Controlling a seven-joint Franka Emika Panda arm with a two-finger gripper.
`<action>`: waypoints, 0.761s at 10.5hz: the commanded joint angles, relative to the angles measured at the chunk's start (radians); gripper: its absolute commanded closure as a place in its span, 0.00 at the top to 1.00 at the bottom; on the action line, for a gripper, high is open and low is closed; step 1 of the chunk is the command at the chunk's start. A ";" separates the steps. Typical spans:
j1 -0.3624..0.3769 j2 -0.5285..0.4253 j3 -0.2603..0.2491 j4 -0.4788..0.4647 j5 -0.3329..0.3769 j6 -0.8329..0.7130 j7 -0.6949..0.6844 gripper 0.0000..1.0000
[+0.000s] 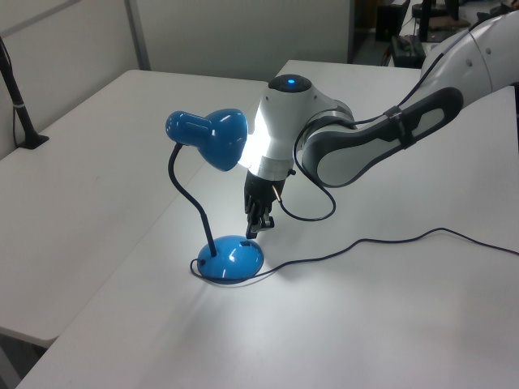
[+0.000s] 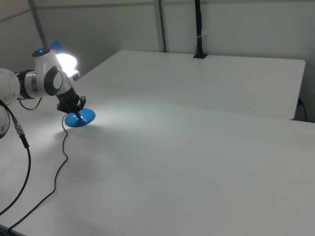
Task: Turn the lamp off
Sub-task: 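Lower the gripper onto the switch on the blue base and press it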
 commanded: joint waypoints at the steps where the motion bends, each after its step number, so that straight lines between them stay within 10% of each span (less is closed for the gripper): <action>1: 0.030 0.036 -0.025 0.013 -0.001 0.079 0.046 0.00; 8: 0.032 0.008 -0.027 -0.104 -0.018 0.049 0.030 0.00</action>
